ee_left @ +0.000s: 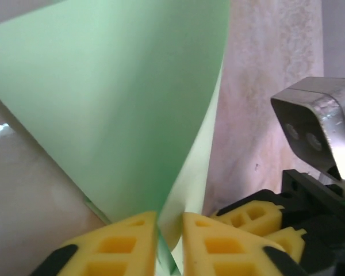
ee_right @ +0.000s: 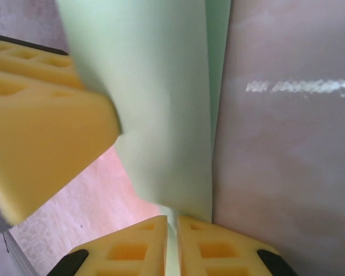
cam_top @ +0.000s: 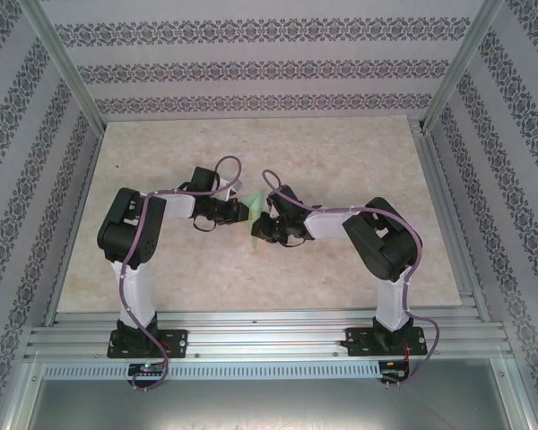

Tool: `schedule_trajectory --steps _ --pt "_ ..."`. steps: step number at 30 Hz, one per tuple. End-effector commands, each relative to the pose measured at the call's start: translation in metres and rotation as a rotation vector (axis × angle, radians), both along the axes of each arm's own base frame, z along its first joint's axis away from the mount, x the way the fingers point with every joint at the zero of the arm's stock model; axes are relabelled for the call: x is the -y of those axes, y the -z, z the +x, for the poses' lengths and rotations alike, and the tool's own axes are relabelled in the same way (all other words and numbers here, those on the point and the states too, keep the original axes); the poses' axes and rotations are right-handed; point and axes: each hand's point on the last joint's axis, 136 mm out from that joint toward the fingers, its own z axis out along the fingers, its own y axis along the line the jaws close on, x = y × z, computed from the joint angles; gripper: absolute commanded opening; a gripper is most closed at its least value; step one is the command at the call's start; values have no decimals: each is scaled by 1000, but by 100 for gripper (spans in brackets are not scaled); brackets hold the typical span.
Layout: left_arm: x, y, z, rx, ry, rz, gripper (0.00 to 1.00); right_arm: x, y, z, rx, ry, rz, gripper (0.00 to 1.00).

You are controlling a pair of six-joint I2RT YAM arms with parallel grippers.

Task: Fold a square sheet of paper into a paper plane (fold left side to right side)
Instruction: Fold the wing for the fifth time at the center of the table.

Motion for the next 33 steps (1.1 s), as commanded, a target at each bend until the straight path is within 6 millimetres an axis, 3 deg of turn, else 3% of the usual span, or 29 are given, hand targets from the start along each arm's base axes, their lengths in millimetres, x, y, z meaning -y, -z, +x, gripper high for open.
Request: schedule_trajectory --steps 1,14,21,33 --pt "2 3 10 41 4 46 13 13 33 -32 -112 -43 -106 14" --pt "-15 19 22 36 -67 138 2 14 35 -39 -132 -70 -115 14" --pt "-25 8 21 57 -96 128 0 13 34 -38 -124 -78 -108 14" --pt "-33 34 10 21 -112 148 0 1 -13 -16 -17 -81 -6 16"
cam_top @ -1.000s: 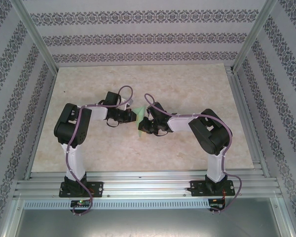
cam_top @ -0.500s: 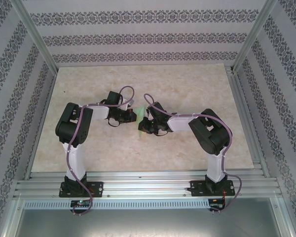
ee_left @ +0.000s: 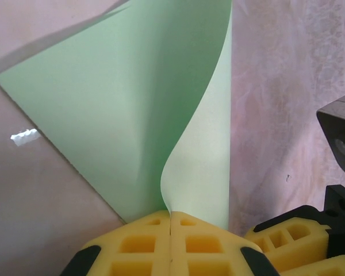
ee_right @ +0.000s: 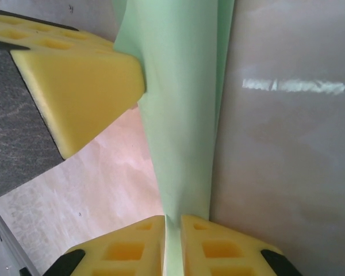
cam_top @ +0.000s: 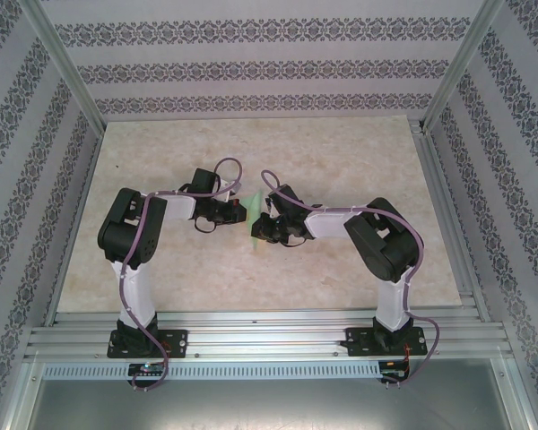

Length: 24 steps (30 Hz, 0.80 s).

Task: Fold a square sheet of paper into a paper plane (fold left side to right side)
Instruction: Fold the wing for the fifth time at the center of the table.

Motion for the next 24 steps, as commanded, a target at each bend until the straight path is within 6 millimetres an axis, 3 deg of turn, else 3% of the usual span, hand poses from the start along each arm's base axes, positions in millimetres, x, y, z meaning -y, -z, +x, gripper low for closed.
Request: schedule_trajectory --steps 1,24 --pt "-24 23 3 -19 -77 79 0 -1 -11 -10 -20 -39 9 16" --pt "-32 32 -3 -20 -107 107 0 -19 -42 -17 45 -72 78 16"
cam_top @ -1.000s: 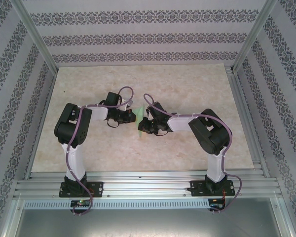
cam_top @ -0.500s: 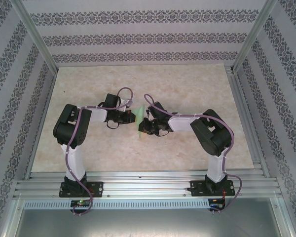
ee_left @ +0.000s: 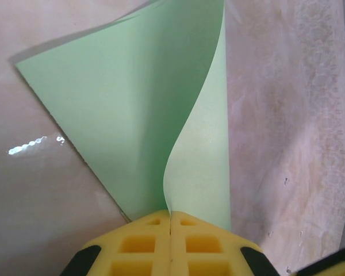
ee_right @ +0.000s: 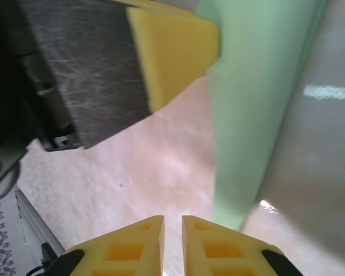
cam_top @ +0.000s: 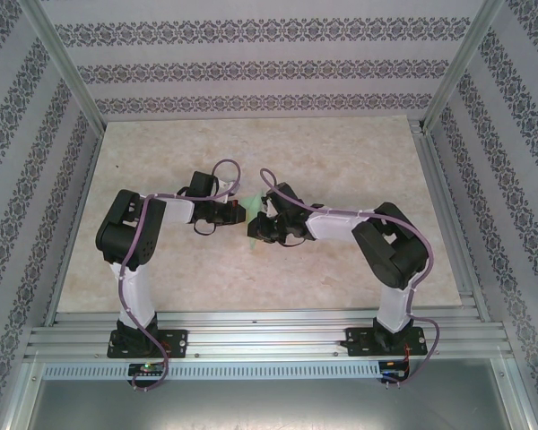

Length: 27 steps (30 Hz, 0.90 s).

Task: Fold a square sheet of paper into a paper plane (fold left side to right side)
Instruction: Fold the wing for the fifth time at the center of the table.

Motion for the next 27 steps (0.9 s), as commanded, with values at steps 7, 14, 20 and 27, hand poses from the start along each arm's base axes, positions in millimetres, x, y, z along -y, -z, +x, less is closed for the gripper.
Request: schedule_trajectory --steps 7,14,20,27 --pt "-31 33 -4 -61 -91 123 0 -10 10 -18 -47 -34 6 16" --pt "-31 33 -4 -60 -89 123 0 -7 21 -22 -83 -39 -27 16" --pt "-31 33 -3 -58 -90 123 0 -4 27 -27 -104 -47 -48 16" --pt "-30 32 -2 -56 -85 123 0 0 37 -33 -140 -53 -70 17"
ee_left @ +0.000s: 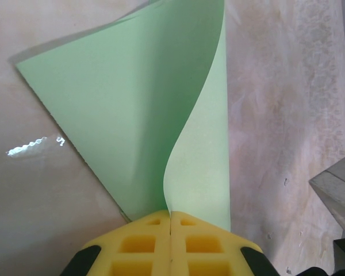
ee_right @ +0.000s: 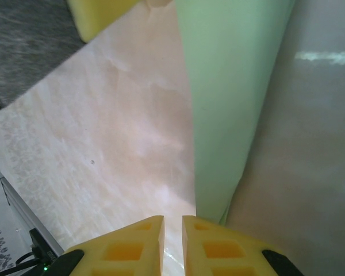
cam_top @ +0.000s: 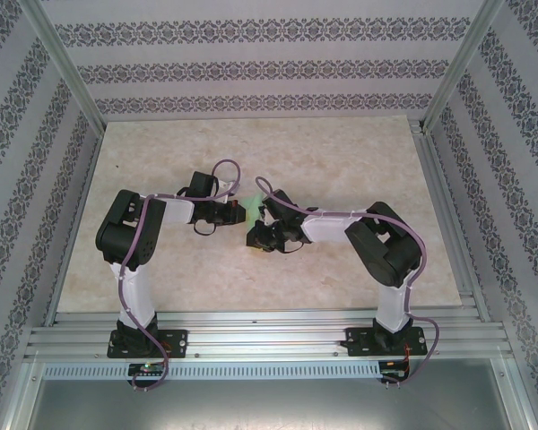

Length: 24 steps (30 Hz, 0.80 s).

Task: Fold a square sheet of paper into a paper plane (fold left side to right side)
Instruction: Fold the wing for the fifth time at the center of the table.

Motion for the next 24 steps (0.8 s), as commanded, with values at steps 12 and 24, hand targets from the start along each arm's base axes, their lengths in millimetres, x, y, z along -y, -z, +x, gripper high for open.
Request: schedule_trajectory --steps 12,24 --pt "-30 32 0 -53 -80 128 0 13 32 -26 -107 -24 -72 17" --pt "-30 32 -1 -55 -82 123 0 4 -31 -18 -18 -61 34 17"
